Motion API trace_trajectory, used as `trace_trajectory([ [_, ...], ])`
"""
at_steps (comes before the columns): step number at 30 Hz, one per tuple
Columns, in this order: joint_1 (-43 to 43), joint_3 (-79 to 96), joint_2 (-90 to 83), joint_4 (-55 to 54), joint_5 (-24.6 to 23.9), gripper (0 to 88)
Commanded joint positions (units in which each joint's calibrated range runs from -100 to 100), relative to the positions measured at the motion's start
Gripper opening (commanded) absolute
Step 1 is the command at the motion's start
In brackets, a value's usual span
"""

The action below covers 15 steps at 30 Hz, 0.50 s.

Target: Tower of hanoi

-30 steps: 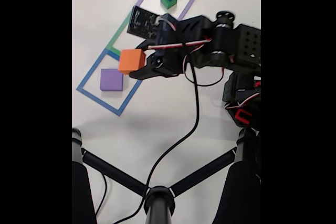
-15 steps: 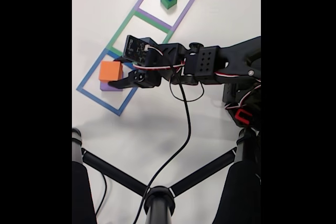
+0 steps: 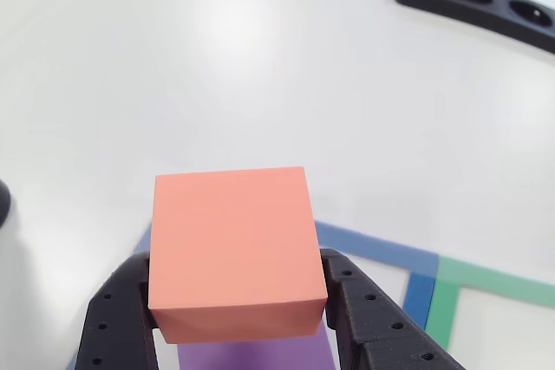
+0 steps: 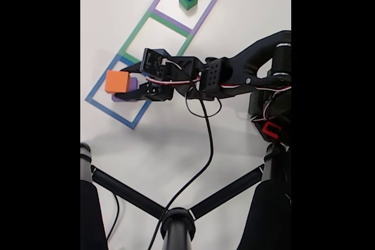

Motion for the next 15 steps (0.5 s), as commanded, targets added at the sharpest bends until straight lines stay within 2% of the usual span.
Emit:
trace_trajectory([
  [1,-0.6,0.0,1.4,-4.2,0.6,8.1],
  [15,-0.6,0.2,7.6,-10.4,0.6,8.0],
])
